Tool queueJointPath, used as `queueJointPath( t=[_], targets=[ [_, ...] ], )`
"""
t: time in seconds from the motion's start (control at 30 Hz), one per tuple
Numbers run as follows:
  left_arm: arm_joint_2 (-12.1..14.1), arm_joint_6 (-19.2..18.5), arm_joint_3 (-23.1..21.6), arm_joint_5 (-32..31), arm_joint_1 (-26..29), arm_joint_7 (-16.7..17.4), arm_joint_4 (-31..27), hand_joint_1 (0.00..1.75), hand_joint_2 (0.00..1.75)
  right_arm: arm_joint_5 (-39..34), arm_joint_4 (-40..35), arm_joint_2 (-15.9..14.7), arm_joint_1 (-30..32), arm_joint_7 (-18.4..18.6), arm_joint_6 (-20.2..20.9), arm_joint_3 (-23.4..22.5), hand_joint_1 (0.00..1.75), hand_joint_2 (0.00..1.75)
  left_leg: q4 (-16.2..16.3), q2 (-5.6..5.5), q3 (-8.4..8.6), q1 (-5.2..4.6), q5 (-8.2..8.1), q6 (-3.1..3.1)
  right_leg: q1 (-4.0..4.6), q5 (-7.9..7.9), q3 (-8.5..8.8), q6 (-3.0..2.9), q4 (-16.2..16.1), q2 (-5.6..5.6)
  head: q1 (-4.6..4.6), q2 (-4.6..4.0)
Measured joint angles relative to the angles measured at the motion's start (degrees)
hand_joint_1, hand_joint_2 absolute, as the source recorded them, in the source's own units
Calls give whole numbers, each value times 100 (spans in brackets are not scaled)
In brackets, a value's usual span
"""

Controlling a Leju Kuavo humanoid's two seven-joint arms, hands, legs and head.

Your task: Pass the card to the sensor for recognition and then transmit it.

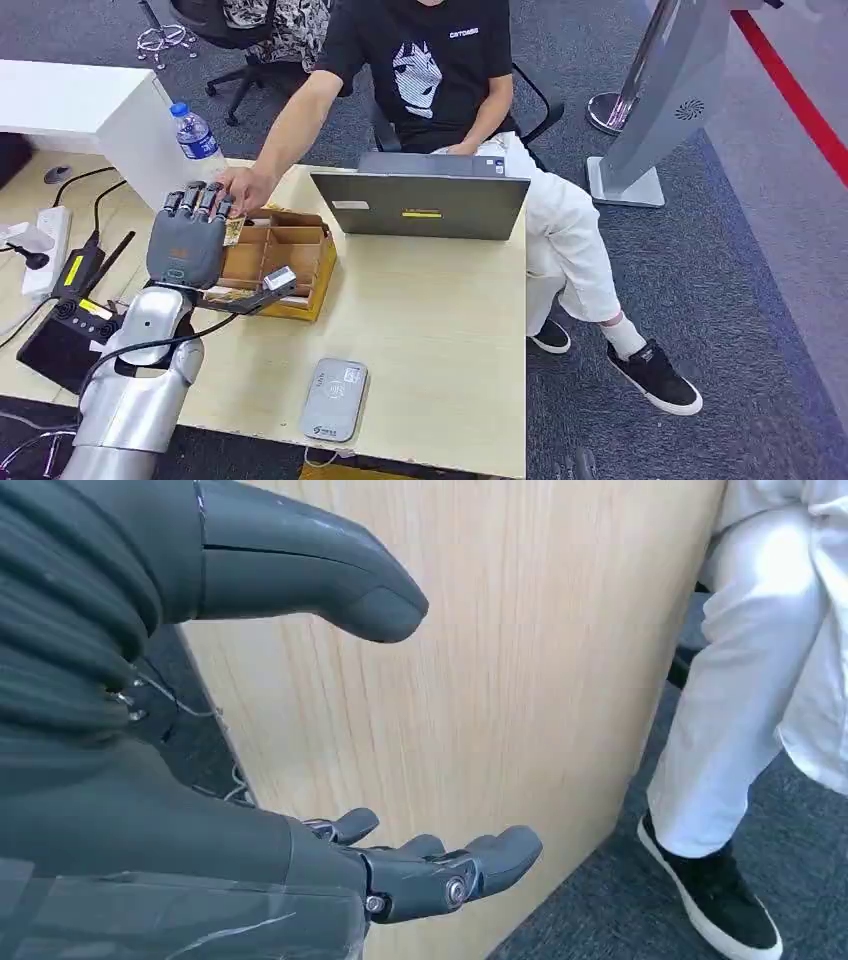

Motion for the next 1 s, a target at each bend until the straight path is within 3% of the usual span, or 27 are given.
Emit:
queueJointPath(
  t=[0.33,0.47,0.63,0.77,1.0],
  targets=[
    [37,70,-144,15,-33,-6,35,175,175,2,0,22,-5,-2,0,-9,0,175,0,1,-1,0,0,0,0,0,-1,0,0,0,0,0],
    [2,30,-256,495,21,-460,35,175,175,-13,0,22,-4,-26,2,-24,0,175,0,-1,-1,-1,0,0,-1,0,0,0,0,-1,-2,0],
    [24,-349,-886,1544,451,-1198,-257,175,175,-26,0,20,24,-85,41,-68,0,175,0,2,-2,-1,-1,0,-1,0,-1,1,-2,1,0,0],
    [214,-439,-1514,1843,706,-1305,-498,175,175,-26,0,20,37,-103,70,-124,0,175,0,1,-5,-1,-1,0,-1,-1,-4,1,-3,1,0,0],
    [466,-680,-2000,2156,735,-1456,-645,175,175,-24,0,20,39,-118,72,-153,0,175,-1,1,-4,0,5,-6,0,2,-5,-2,0,0,0,0]
  ],
)
